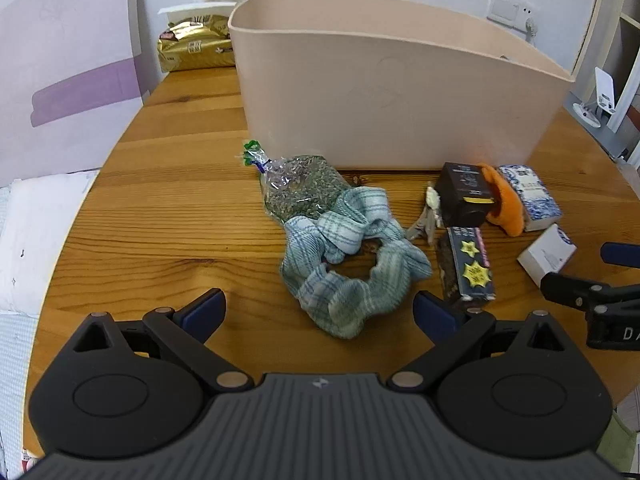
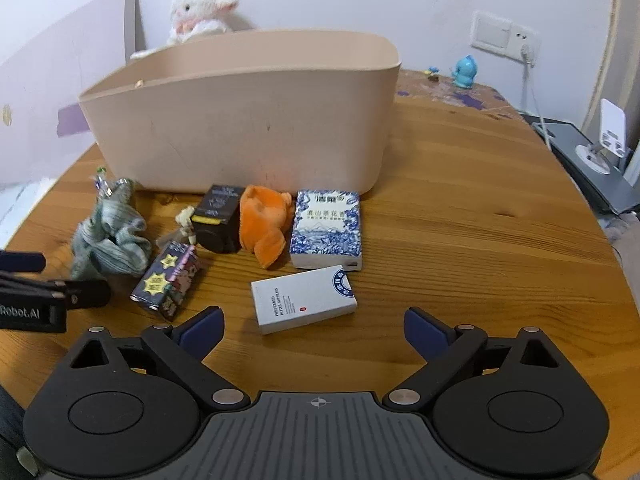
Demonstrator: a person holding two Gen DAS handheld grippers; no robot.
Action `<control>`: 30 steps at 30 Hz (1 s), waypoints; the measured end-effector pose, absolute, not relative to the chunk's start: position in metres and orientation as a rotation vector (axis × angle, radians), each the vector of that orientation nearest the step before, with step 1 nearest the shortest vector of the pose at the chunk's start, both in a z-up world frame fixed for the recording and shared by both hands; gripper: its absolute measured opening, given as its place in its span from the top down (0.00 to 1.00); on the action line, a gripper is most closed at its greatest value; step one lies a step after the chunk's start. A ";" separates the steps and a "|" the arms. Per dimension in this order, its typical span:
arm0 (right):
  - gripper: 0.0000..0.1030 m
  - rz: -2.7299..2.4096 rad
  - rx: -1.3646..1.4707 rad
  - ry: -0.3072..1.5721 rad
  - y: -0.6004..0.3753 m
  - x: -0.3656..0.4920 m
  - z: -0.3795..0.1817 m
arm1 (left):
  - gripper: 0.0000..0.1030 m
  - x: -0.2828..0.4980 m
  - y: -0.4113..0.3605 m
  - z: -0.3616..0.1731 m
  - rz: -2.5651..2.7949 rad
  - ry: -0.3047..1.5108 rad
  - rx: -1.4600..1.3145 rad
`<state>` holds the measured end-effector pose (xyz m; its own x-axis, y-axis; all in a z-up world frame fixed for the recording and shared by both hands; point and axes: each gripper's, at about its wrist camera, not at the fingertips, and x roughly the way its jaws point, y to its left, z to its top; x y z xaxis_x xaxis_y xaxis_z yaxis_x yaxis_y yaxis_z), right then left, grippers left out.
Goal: Organize objects
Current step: 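Move the left tool toward the green plaid scrunchie and the right tool toward the white box, then grasp the plaid scrunchie with the left tool while the right tool grasps the white box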
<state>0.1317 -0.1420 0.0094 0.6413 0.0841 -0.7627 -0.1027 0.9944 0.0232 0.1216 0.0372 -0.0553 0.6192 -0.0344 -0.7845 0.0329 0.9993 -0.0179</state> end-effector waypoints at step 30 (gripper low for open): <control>0.43 0.156 -0.046 0.792 -0.136 0.118 0.047 | 0.80 0.094 0.031 -0.017 -0.141 0.735 0.042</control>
